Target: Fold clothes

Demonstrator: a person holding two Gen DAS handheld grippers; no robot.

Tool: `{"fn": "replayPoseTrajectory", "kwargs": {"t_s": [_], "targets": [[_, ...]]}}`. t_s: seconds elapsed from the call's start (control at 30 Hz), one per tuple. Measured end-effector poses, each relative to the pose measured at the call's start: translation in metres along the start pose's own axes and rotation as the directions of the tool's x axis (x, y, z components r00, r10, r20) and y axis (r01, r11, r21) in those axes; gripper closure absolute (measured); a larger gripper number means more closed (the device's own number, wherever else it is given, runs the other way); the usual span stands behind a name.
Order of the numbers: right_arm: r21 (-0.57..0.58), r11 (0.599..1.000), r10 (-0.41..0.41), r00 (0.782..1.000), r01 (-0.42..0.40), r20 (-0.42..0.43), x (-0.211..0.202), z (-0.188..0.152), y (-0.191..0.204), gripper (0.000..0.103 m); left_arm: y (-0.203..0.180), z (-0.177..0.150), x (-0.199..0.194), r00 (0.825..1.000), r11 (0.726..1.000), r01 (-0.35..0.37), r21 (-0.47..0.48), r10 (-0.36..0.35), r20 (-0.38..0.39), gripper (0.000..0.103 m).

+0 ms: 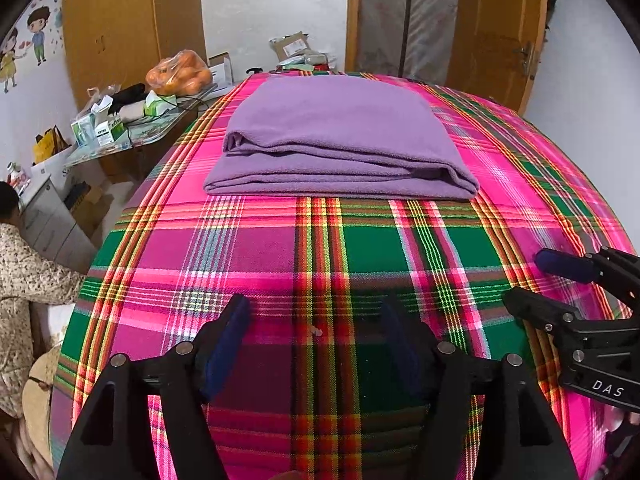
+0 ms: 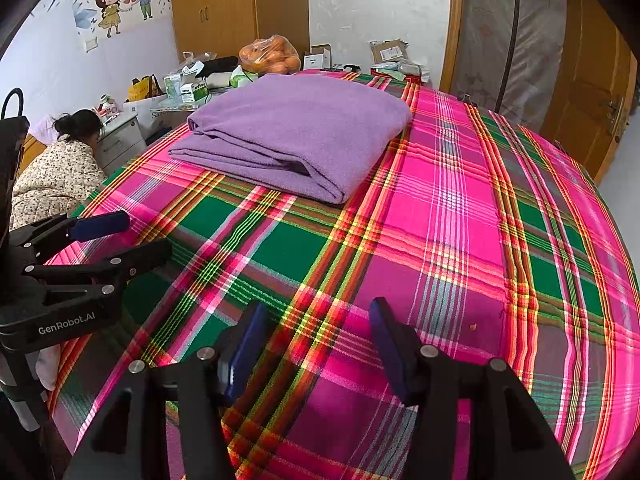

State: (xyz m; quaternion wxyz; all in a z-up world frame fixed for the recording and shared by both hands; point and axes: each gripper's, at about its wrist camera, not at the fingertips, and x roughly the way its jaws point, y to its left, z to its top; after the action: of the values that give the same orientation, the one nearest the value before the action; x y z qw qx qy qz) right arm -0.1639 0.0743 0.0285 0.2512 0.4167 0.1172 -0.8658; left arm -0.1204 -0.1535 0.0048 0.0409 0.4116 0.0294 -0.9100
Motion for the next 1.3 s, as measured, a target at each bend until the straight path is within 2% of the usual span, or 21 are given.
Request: {"fn": "replayPoseTrajectory", "kwargs": {"t_s": [1.3], "targets": [[-0.007,1.000,0.004,1.000,-0.004,-0.002,0.0006,-0.0003,0.0005,0.045,-0.0019,-0.0002,-0.0014,1.000,1.000,-0.005,0.004,0.005,0.000,0.032]]}}
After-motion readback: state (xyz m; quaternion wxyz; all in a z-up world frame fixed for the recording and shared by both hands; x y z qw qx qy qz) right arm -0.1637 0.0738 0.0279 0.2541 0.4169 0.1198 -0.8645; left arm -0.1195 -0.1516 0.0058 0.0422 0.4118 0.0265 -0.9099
